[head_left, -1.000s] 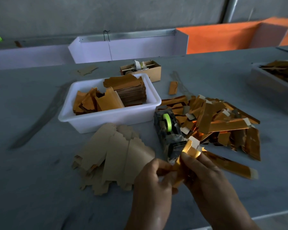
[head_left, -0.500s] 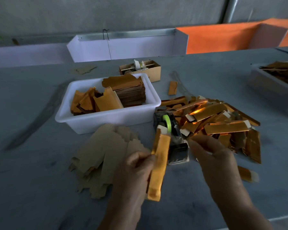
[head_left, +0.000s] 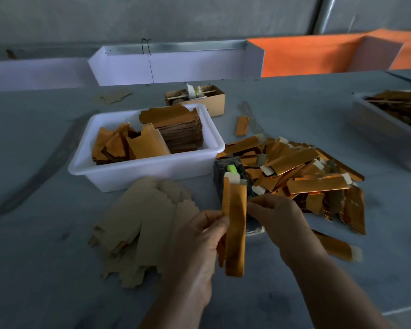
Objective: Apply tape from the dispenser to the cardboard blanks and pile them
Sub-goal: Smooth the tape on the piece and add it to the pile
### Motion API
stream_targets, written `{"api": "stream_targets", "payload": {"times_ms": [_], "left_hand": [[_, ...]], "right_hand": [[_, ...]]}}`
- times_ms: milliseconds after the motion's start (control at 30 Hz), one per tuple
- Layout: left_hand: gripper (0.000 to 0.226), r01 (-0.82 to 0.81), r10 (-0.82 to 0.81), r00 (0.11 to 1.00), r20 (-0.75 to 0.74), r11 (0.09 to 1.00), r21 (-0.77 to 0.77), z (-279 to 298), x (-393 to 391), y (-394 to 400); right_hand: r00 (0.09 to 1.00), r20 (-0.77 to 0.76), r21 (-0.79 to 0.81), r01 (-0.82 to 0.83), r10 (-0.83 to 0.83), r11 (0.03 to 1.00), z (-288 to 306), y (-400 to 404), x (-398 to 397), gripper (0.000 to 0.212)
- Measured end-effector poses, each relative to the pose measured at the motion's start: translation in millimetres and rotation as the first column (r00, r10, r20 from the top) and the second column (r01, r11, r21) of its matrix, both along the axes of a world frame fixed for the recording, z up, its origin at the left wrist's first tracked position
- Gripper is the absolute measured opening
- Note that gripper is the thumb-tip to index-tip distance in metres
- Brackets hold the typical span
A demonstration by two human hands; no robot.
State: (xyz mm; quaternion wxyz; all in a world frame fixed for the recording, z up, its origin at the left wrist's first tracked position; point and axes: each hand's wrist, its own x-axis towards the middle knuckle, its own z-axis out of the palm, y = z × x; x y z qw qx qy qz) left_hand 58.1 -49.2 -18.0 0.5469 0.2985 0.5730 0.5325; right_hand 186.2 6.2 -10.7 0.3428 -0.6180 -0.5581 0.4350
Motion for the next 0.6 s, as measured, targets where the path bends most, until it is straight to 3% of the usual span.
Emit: {"api": "stream_targets", "payload": {"times_ms": [167,333,400,500,600], "left_hand": [[0.019,0.035,-0.035,0.999,-0.003,0.999,0.024,0,11,4],[0.016,0.023,-0.024,1.000,0.006,0.999,0.045,-5,10,6],[0.016,0.022,-0.023,1.000,0.013,0.999,0.047,-7,9,6],[0.018,0.020,-0.022,0.999,0.049,0.999,0.037,-10,7,6],[0.021,0.031,-0.033,0.998,0.049,0.998,0.046,-12,4,6]], "right_hand": [[0.999,0.000,0.016,0.036,-0.036,0.999,3,0,-5,0.014],[0.914,-0.375,-0.062,0.140,-0.153,0.988,2,-13,-5,0.013],[0.931,-0.325,-0.030,0.165,-0.166,0.986,-3,-16,-3,0.012],[0.981,-0.090,0.082,0.180,-0.173,0.980,-8,-21,-3,0.011],[0.984,0.024,0.171,0.170,-0.176,0.971,-12,-26,-3,0.019]]}}
